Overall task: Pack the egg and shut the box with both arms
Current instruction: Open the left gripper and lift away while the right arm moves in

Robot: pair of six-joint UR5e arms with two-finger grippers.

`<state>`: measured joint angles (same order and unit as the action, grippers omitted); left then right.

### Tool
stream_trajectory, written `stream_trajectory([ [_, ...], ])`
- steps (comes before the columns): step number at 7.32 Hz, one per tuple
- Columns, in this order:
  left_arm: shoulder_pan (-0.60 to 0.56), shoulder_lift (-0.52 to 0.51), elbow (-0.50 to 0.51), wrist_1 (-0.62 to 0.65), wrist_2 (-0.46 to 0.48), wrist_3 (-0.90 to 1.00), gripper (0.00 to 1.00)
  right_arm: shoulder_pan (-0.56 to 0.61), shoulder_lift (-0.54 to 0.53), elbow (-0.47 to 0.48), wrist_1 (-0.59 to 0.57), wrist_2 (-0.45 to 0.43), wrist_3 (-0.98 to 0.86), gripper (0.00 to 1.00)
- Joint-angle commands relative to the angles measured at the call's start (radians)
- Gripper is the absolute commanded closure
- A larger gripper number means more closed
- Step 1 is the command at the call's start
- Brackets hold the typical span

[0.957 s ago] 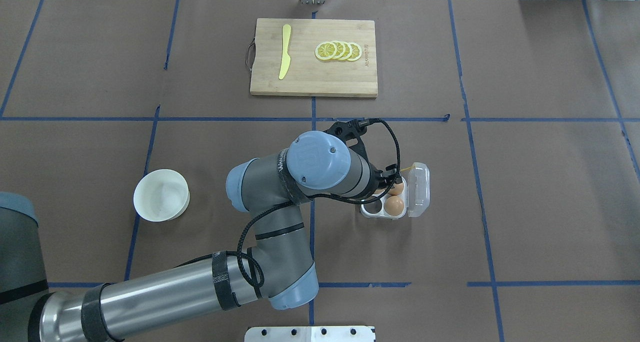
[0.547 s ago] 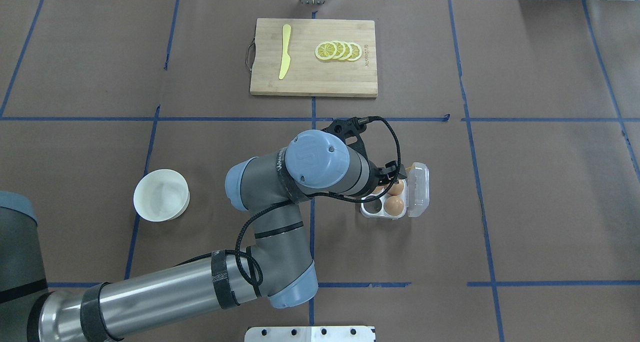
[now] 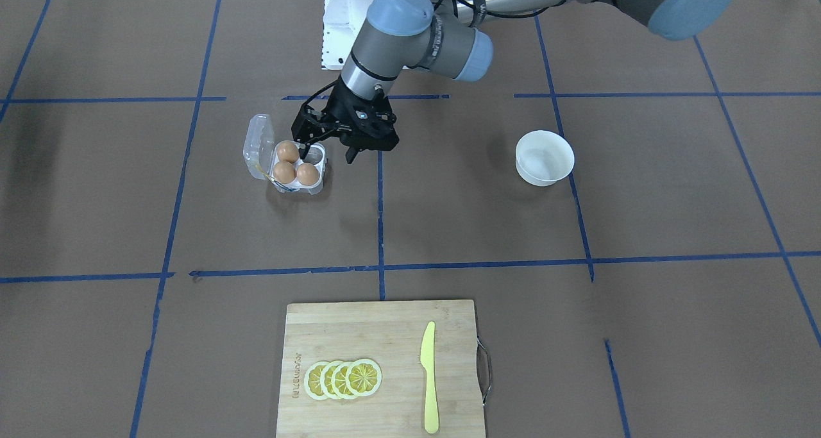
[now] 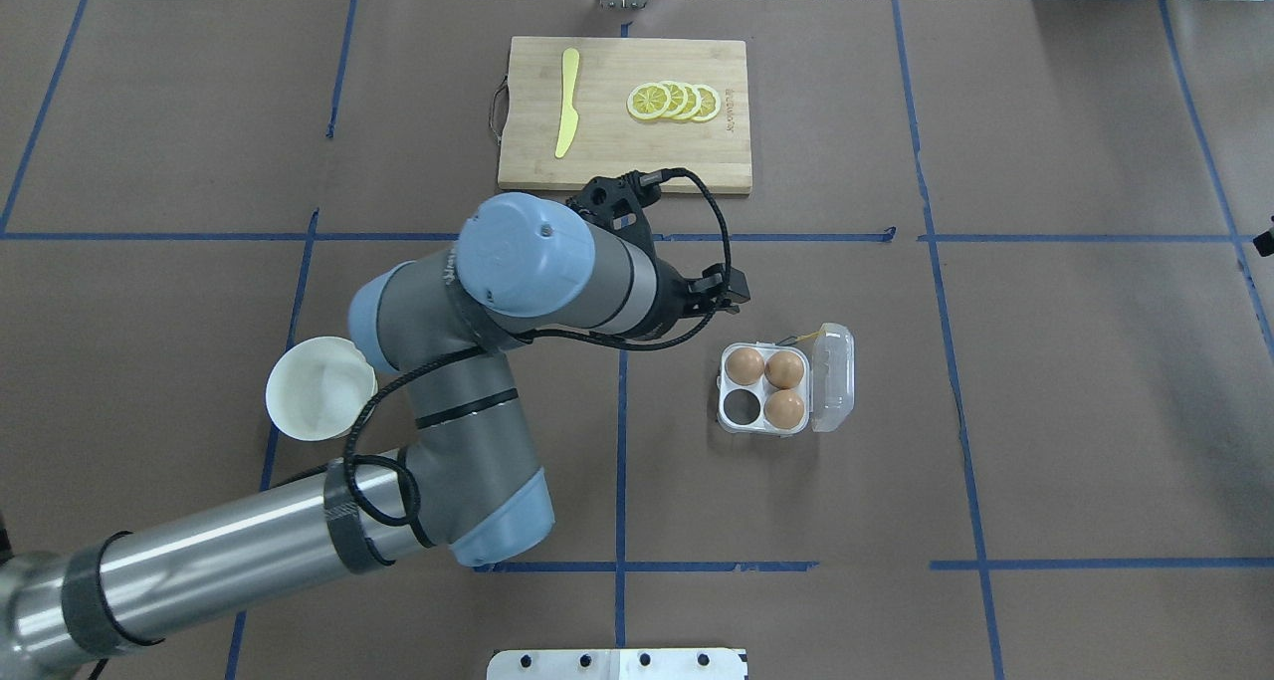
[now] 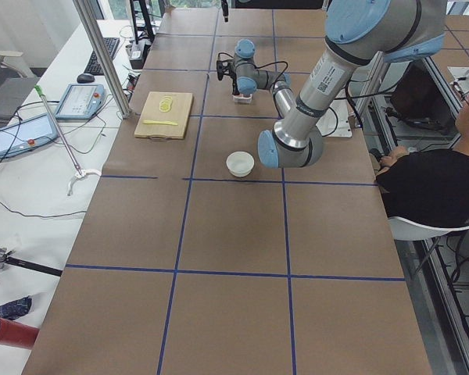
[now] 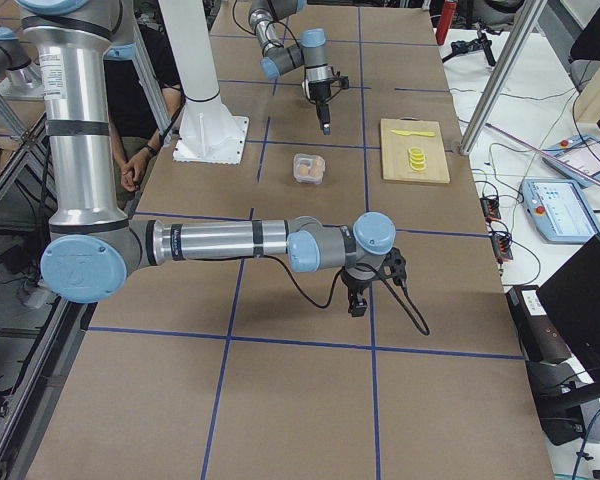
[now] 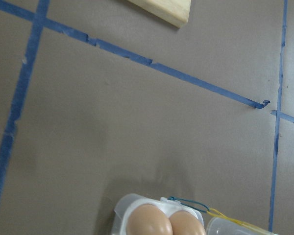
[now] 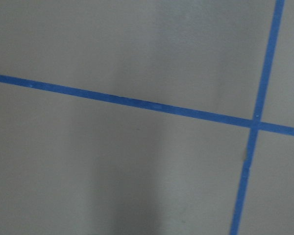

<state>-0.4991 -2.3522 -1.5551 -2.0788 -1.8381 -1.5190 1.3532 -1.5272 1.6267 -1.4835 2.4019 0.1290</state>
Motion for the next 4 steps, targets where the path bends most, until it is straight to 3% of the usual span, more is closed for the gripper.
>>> stream_trajectory([
  [1, -0.125, 0.173, -0.15, 0.009, -0.116, 0.152, 0.07, -0.141, -0.001, 0.147, 0.003, -0.009, 0.29, 0.0],
  [2, -0.203, 0.248, -0.201, 0.009, -0.174, 0.231, 0.07, -0.229, 0.002, 0.198, 0.087, -0.026, 0.493, 0.0],
  [3, -0.278, 0.308, -0.218, 0.008, -0.25, 0.328, 0.07, -0.347, 0.002, 0.214, 0.264, -0.105, 0.766, 0.0],
  [4, -0.338, 0.344, -0.22, 0.008, -0.269, 0.395, 0.07, -0.482, 0.002, 0.217, 0.399, -0.215, 0.975, 0.0],
])
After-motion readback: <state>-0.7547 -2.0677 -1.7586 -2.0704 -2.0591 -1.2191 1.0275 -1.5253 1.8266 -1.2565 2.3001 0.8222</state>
